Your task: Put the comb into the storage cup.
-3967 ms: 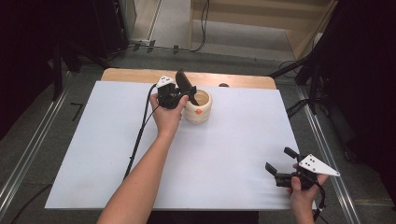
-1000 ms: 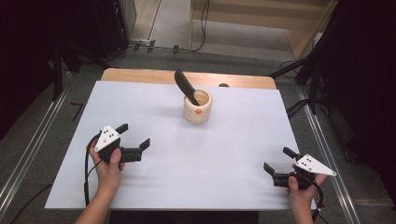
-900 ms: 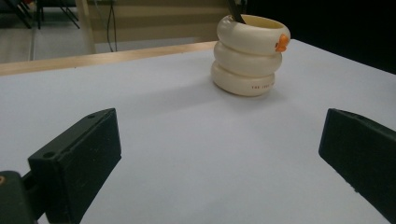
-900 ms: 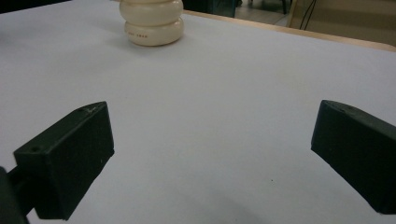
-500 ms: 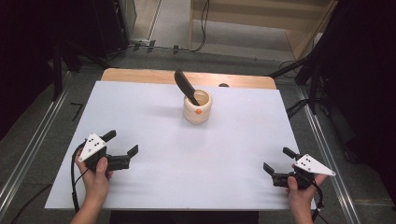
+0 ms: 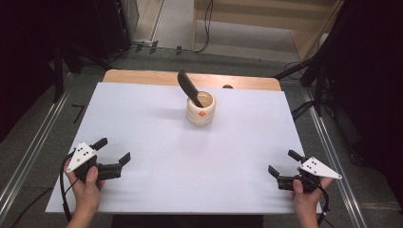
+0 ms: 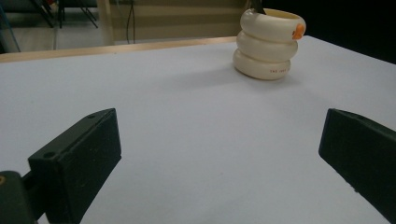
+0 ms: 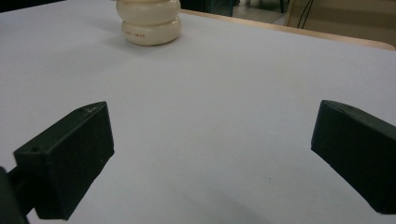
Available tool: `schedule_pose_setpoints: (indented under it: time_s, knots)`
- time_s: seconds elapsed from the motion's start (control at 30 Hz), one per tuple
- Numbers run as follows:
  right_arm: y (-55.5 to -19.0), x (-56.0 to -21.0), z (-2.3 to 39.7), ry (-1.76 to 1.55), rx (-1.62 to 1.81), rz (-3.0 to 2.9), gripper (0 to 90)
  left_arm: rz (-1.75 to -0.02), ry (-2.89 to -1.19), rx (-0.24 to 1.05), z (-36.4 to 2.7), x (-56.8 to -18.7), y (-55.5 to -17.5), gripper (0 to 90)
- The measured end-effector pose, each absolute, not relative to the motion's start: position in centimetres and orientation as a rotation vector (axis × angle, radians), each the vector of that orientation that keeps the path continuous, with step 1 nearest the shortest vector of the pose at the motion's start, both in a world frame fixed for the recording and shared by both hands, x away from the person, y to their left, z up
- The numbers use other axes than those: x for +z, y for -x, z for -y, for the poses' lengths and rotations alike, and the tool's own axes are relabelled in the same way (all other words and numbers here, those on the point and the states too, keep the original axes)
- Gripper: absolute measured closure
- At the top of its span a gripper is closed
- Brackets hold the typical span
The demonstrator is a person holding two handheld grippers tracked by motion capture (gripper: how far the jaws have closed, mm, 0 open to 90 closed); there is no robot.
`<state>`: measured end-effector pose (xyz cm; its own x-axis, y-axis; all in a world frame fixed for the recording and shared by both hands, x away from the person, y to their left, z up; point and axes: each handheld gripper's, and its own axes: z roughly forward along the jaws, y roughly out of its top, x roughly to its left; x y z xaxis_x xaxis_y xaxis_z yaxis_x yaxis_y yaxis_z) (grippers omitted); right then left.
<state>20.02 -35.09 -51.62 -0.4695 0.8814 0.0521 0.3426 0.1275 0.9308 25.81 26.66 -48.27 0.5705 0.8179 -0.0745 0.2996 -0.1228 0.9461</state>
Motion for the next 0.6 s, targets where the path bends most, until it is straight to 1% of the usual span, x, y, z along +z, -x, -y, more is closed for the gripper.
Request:
schedule_pose_setpoints:
  time_s: [0.6]
  knots:
    - [-20.0,-51.6,35.1,-1.176,1.334,-1.881,0.0,-0.990,-1.672,0.613,-30.7,-48.4,-23.7,0.0]
